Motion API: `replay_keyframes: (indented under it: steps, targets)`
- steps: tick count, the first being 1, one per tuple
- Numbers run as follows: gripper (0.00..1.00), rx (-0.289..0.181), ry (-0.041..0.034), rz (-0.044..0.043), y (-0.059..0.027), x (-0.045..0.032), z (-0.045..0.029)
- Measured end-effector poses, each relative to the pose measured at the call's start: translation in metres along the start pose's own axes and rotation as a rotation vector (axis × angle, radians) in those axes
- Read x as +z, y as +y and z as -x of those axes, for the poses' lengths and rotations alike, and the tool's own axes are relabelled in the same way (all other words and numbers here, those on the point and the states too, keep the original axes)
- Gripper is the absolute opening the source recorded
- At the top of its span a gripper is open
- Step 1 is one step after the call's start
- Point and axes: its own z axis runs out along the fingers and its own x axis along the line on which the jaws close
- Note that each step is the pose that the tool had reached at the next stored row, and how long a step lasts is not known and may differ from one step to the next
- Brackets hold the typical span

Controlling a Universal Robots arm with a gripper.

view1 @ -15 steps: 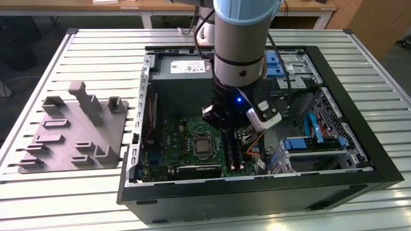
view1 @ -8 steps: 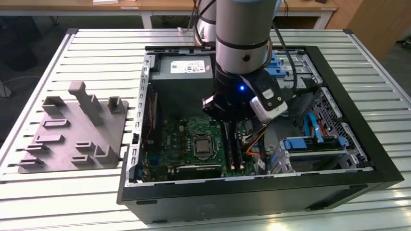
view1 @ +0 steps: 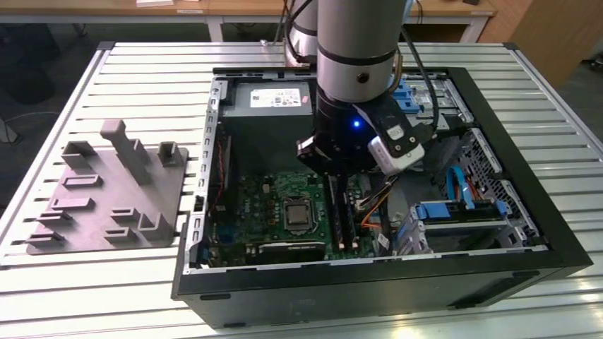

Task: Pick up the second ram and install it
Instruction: 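Press down the second ram until it locks into place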

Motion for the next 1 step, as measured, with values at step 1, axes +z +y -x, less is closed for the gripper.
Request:
replay_keyframes:
  steps: [1]
  targets:
    - [0.10, 0.000, 0.0000, 0.0001, 0.0000, 0.0000, 0.0000]
